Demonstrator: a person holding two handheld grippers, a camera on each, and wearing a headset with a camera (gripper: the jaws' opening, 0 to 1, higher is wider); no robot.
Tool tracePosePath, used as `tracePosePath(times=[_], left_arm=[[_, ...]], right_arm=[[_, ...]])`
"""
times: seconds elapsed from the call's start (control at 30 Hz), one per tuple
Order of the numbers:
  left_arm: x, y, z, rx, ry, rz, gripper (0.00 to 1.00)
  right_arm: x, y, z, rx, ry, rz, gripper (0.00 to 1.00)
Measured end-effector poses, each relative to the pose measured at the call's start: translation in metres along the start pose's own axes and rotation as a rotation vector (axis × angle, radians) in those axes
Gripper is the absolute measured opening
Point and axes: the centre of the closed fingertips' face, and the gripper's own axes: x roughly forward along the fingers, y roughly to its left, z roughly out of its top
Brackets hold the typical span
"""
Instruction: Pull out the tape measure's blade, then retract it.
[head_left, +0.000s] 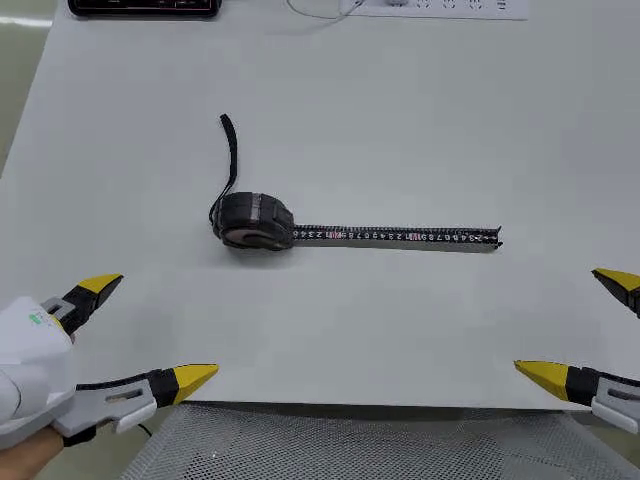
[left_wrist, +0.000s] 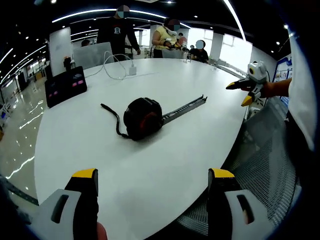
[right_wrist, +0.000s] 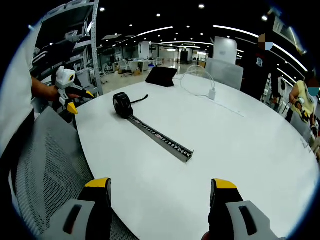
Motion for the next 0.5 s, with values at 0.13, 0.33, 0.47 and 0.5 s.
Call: tracePosePath(times=[0.13,0.33,0.47,0.5], left_arm=[[-0.002,-0.0018,-0.0023,-0.021,-0.001,-0.002,0.94],[-0.0049,-0.0049,-0.005,-0.034,0.006,-0.011,0.99],[-0.0089,-0.0071,-0.0032,-0.035,-0.002,-0.011,0.99],[-0.0091,-0.0073,-0.0026,-0.035,-0.002,-0.011,0.99]], right_arm=[[-0.0017,0.003,-0.0035,0.011,0.01,0.005,0.86],[-0.0041,0.0054,-0.0025,0.016,0.005,0.007,0.97],[-0.0069,0.009,-0.0024,0.025,0.006,0.01,0.99],[-0.0074,0.0091,-0.0028,0.028,0.007,0.009,0.99]])
